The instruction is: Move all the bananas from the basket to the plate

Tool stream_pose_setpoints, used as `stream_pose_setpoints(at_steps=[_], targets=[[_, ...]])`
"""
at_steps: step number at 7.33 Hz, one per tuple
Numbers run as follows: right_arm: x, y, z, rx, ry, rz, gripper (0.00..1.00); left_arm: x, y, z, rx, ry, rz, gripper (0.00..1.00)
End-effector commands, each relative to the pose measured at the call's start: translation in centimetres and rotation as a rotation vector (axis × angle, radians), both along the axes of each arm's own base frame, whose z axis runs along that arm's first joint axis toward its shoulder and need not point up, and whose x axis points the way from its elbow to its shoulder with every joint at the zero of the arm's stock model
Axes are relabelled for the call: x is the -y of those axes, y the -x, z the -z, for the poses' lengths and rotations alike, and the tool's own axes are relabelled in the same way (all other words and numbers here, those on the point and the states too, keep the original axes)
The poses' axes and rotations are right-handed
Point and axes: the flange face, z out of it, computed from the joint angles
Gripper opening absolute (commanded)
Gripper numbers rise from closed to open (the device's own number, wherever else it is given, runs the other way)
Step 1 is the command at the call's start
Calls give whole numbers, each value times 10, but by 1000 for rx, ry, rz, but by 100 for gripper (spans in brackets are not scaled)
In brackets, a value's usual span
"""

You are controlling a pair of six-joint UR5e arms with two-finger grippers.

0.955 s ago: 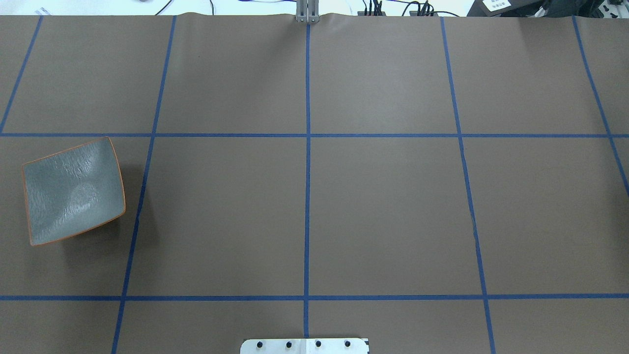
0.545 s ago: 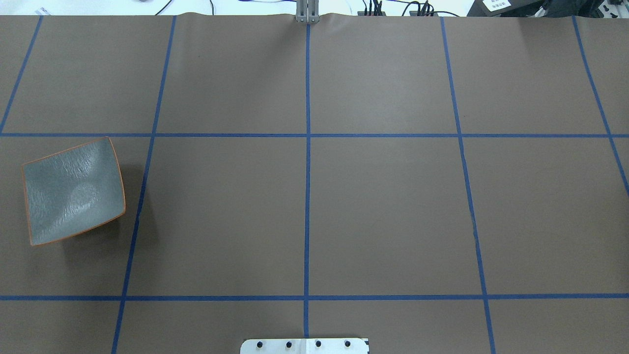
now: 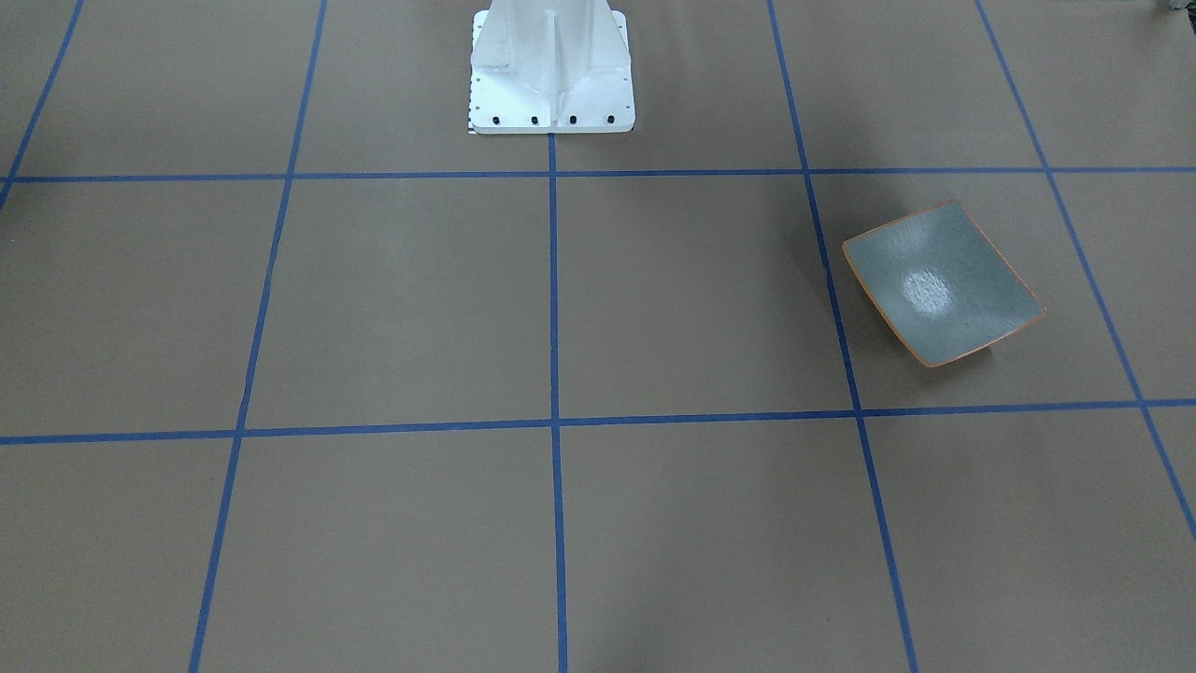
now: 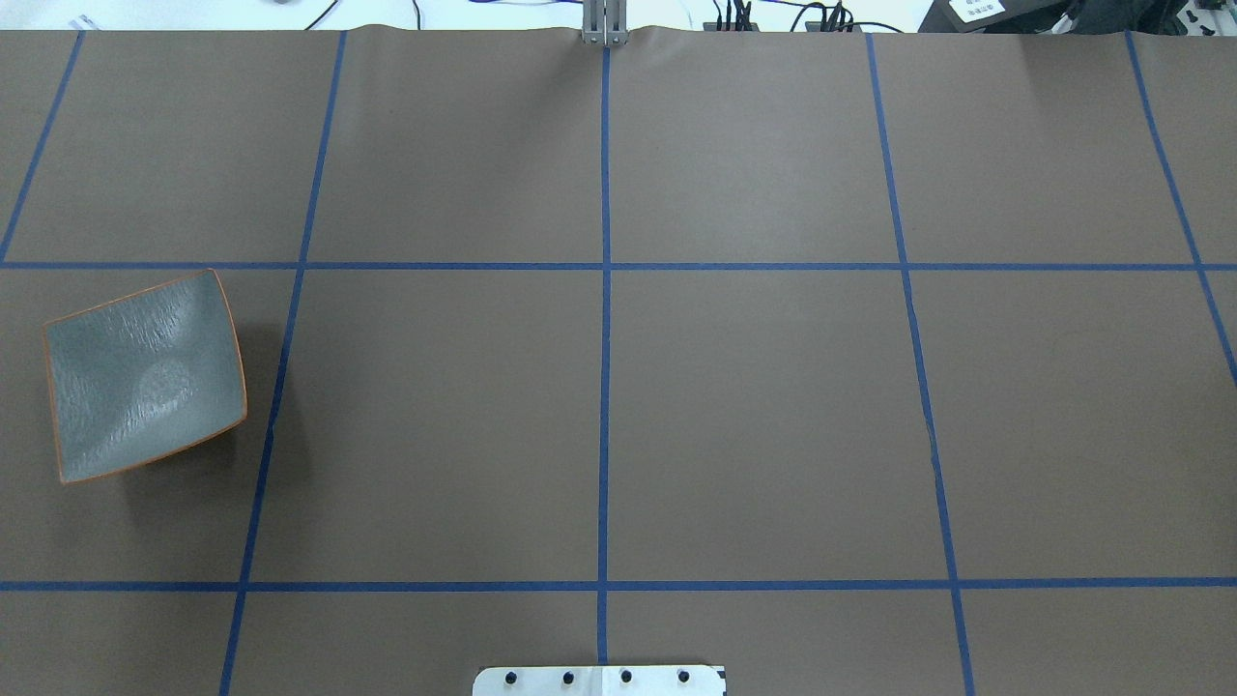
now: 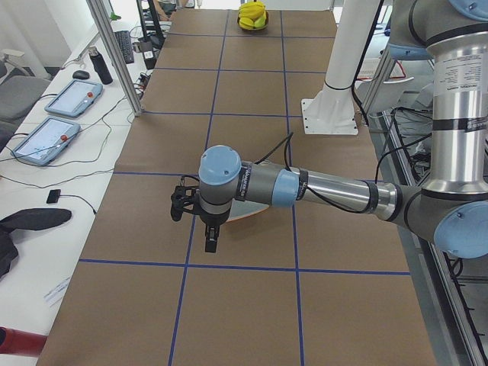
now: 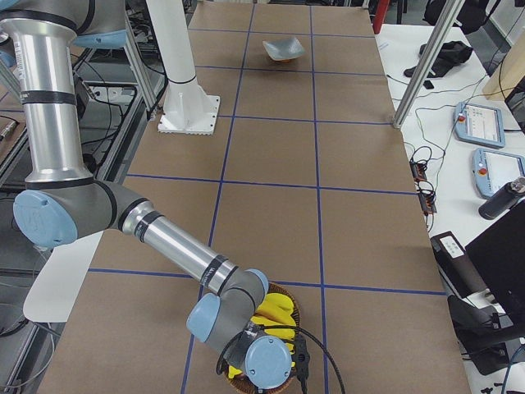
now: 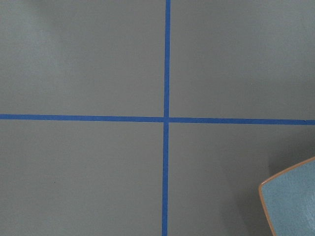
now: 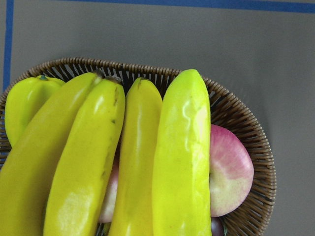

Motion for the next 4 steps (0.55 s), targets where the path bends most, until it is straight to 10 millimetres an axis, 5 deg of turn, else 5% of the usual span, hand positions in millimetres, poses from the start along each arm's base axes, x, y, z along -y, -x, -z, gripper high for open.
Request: stream_pose_setpoints(at_steps=[1,4], targets=[[-11,6,-10,39,0,-8,96,0,0,2,0,-3,0,99],[-11,7,-14,55,-12,-2,95,1,0,3,0,-5,1,99]])
